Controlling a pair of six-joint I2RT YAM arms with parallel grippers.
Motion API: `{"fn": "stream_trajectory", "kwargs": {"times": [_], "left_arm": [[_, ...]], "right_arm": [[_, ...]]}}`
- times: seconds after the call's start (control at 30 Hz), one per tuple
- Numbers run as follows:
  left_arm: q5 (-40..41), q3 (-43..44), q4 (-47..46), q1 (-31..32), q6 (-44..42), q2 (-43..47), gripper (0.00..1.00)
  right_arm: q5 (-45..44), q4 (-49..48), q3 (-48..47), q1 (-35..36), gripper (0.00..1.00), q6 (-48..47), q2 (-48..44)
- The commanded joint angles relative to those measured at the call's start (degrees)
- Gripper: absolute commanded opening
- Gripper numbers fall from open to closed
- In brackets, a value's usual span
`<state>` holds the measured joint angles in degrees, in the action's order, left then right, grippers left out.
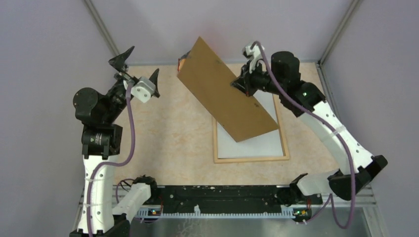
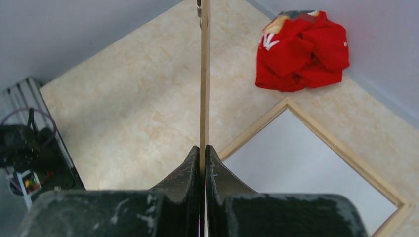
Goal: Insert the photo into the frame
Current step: Turn over the photo frame item on the photo frame.
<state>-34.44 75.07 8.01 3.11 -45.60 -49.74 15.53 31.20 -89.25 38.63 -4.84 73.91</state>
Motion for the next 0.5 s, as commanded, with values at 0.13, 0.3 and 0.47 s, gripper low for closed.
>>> {"fn": "stream_trajectory", "kwargs": {"times": [0.13, 0.3, 0.47], "left_arm": [[9.8, 1.8, 7.2, 0.0, 7.1, -4.9, 0.98], [10.4, -3.9, 10.2, 0.0, 6.6, -4.7, 0.98], [11.3, -9.1, 12.0, 0.0, 7.6, -5.0, 0.98]], "right_arm": [[21.2, -12.6, 0.3, -15.4, 0.0, 29.6, 4.1], [27.3, -19.0, 5.3, -21.7, 0.0, 43.4, 5.6], [27.1, -25.8, 11.8, -26.1, 0.0, 51.3, 4.1]]}}
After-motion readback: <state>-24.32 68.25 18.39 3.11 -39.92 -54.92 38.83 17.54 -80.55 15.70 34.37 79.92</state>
